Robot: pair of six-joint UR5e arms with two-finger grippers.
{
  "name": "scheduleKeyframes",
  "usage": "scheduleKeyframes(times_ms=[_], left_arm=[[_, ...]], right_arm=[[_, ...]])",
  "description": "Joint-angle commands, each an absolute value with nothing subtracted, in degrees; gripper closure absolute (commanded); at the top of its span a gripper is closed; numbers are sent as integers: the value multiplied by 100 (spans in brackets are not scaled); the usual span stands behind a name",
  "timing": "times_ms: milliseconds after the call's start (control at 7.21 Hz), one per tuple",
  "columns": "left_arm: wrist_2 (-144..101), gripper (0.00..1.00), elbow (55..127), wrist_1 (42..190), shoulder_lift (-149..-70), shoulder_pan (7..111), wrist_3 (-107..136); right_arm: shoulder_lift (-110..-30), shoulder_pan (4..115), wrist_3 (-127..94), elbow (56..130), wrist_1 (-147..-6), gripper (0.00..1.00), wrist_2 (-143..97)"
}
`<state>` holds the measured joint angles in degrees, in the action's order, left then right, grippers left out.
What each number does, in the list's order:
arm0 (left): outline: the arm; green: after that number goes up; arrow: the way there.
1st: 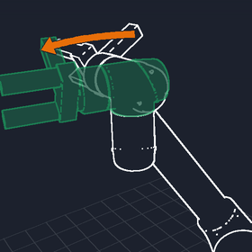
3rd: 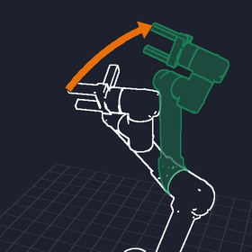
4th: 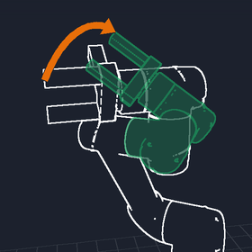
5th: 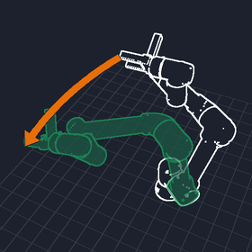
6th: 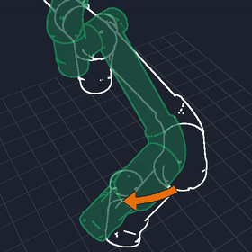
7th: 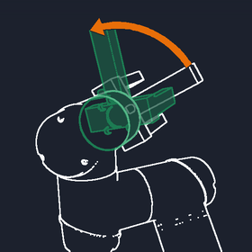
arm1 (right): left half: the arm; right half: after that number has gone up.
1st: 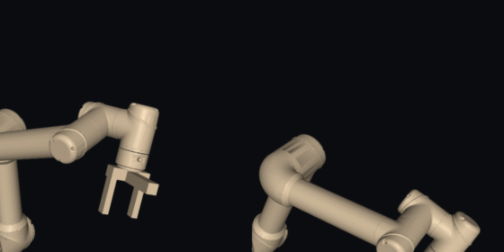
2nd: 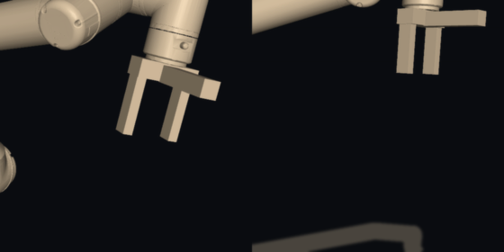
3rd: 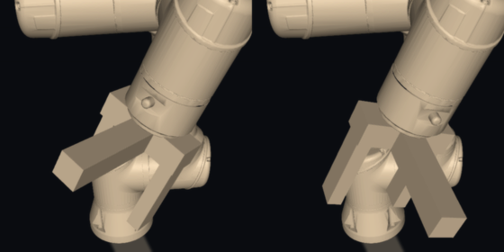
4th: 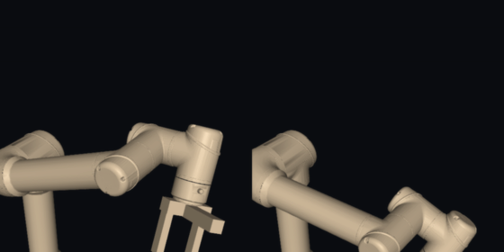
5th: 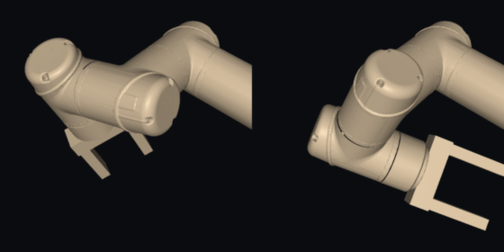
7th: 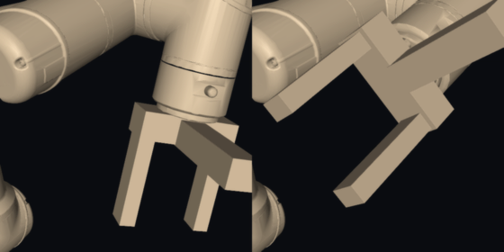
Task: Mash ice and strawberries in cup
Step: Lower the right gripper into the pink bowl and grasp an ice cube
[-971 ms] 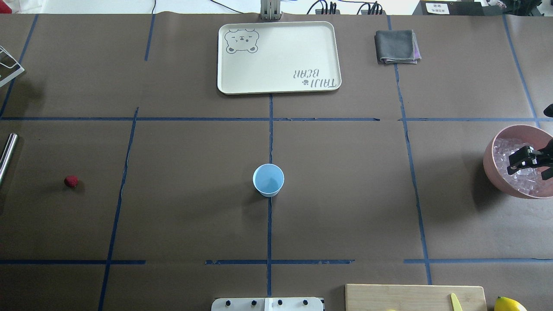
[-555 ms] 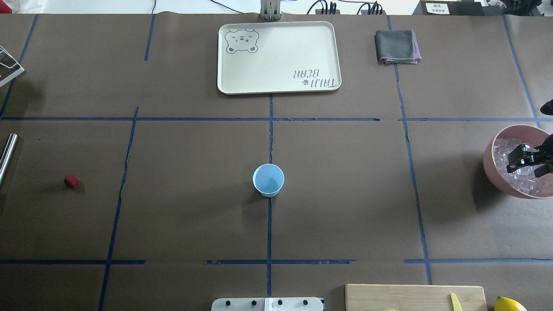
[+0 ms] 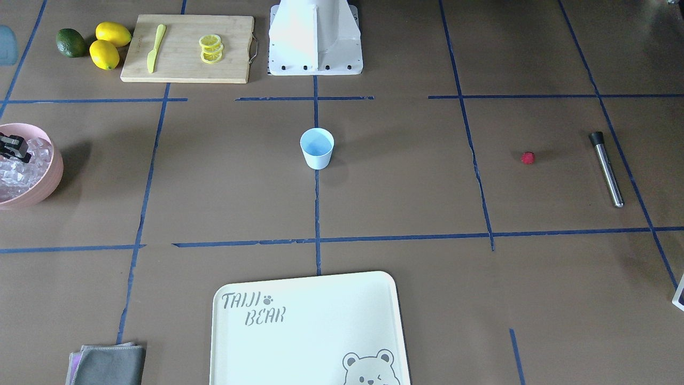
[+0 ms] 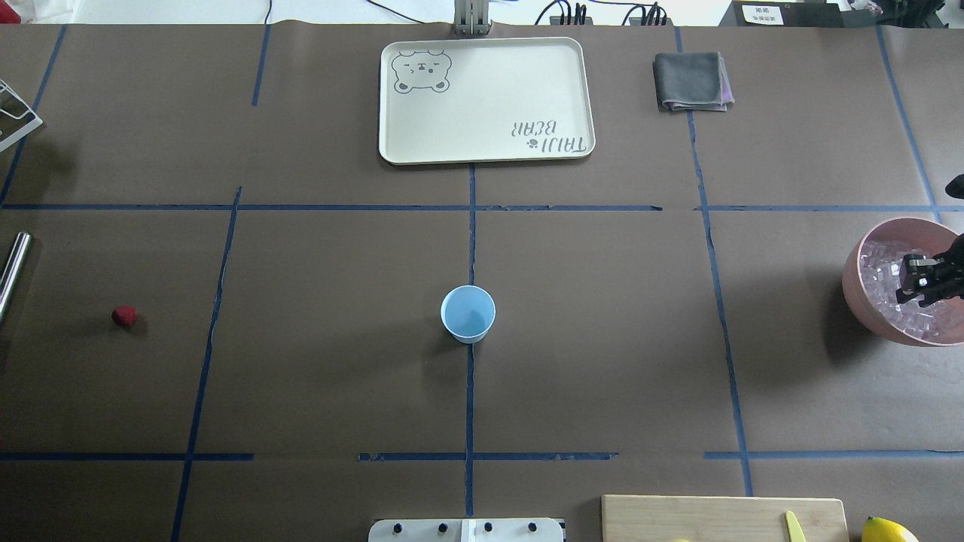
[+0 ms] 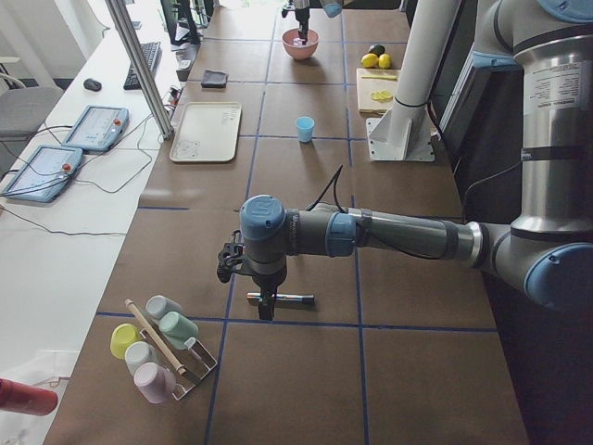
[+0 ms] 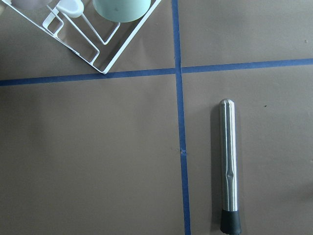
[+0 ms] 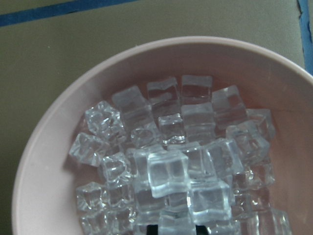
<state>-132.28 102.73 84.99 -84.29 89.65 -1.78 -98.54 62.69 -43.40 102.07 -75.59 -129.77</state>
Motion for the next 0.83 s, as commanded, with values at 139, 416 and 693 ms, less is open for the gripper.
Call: scheduleKeyframes(times_ms=[139,416,693], left_arm=[[-13228,0,10318,8499,-8420,8965,-176],[-13228,0,10318,8499,-8411,8965,-193],[-13236,0,10318,8482,-8411,8956,-202]], right_arm=[[-9879,6372,-4481,11017,-7655,100,-12928],[-9774,6207,-5035,11747,-7612,100,-13060],[-8725,5324,-6180,11839,-7646,100,-13176]])
